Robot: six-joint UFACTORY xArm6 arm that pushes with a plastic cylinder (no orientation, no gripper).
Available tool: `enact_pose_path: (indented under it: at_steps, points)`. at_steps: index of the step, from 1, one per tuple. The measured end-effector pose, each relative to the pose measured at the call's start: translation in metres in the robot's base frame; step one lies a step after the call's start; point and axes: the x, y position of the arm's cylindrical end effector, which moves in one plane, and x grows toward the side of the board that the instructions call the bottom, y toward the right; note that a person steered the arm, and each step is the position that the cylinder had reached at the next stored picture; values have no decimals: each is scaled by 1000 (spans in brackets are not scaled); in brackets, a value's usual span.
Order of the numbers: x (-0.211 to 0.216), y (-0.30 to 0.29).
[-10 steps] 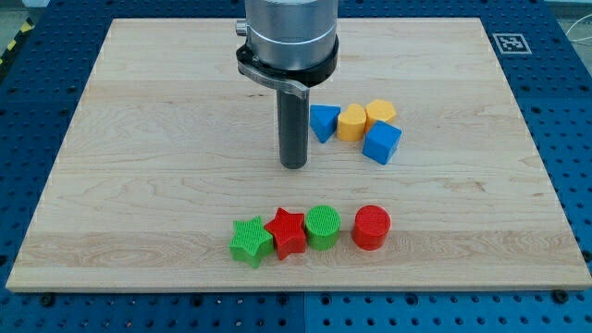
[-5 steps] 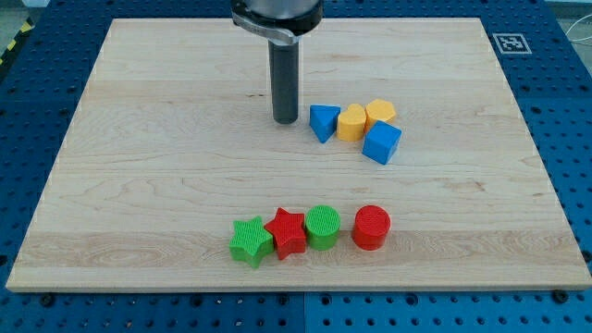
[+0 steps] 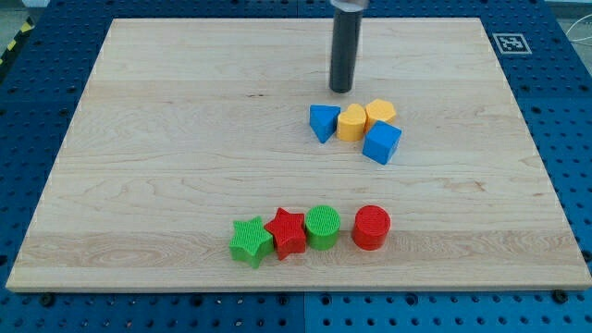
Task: Point your arm at the blue cube
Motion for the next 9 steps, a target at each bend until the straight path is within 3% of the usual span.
enact_pose_path:
  at_steps: [3, 4, 7, 9]
  points:
    - [20, 102]
    - [63, 119]
    - [161, 109]
    - [175, 48]
